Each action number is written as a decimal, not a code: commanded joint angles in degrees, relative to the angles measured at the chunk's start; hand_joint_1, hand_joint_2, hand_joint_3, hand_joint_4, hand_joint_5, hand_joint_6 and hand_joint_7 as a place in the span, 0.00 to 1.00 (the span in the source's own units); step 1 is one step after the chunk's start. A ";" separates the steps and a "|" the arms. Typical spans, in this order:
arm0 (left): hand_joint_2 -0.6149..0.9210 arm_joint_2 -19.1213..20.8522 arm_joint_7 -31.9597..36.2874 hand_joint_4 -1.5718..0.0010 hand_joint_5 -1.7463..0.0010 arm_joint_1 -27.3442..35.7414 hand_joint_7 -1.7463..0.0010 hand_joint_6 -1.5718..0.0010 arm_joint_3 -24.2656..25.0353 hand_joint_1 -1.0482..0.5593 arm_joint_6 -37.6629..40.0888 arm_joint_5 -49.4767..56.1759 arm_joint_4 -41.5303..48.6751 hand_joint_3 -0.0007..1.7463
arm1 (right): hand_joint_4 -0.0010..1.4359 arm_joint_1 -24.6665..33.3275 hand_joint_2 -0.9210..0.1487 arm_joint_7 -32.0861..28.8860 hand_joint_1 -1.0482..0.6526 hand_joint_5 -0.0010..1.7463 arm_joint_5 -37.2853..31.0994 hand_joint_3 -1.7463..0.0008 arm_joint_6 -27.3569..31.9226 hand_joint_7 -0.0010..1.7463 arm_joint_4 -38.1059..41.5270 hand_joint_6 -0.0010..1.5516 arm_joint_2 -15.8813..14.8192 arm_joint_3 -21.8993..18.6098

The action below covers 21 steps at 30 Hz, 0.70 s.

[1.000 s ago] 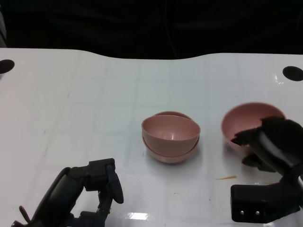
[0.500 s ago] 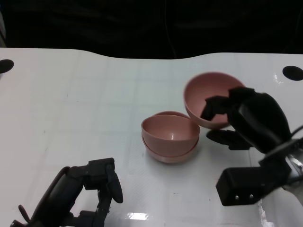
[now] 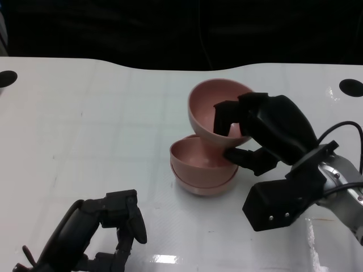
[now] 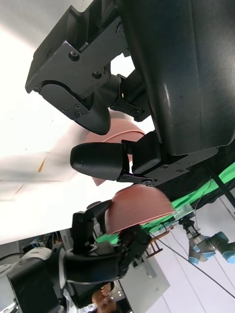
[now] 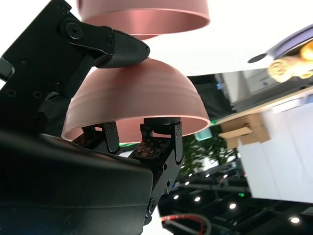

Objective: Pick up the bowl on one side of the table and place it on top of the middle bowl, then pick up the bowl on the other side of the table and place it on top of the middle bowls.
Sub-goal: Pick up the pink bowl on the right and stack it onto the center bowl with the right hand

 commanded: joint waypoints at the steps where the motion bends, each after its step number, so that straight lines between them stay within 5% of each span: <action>1: 0.60 0.54 0.55 0.44 0.00 -0.04 0.13 0.47 0.28 0.66 -0.21 0.55 -0.07 0.89 | 0.68 -1.74 0.56 2.08 0.53 1.00 1.58 0.26 -1.20 0.91 1.17 0.54 0.38 0.42; 8: 0.59 0.38 0.65 0.43 0.00 -0.38 0.13 0.47 0.19 0.66 -0.09 0.86 0.12 0.90 | 0.67 -2.65 0.51 7.36 0.52 1.00 3.31 0.29 -2.16 0.81 2.10 0.57 0.89 1.03; 11: 0.59 0.40 0.79 0.43 0.00 -0.46 0.13 0.47 0.20 0.66 -0.27 1.20 0.22 0.90 | 0.65 -2.44 0.52 10.67 0.53 0.99 4.31 0.29 -0.91 0.68 1.12 0.61 0.93 0.78; 17: 0.58 0.33 0.75 0.43 0.01 -0.38 0.14 0.46 0.22 0.67 -0.19 1.16 -0.01 0.91 | 0.56 -1.64 0.45 11.24 0.51 0.75 5.53 0.52 -1.69 0.23 0.64 0.61 0.85 0.08; 19: 0.58 0.35 0.67 0.42 0.01 -0.43 0.14 0.46 0.21 0.67 -0.37 1.07 0.13 0.91 | 0.54 -1.31 0.41 11.53 0.47 0.56 5.06 0.57 -0.90 0.14 -0.34 0.59 0.53 0.07; 21: 0.57 0.35 0.68 0.42 0.01 -0.50 0.14 0.46 0.21 0.67 -0.54 1.07 0.23 0.92 | 0.58 -1.02 0.24 11.27 0.43 0.32 4.48 0.74 -0.54 0.06 -1.10 0.58 0.19 0.11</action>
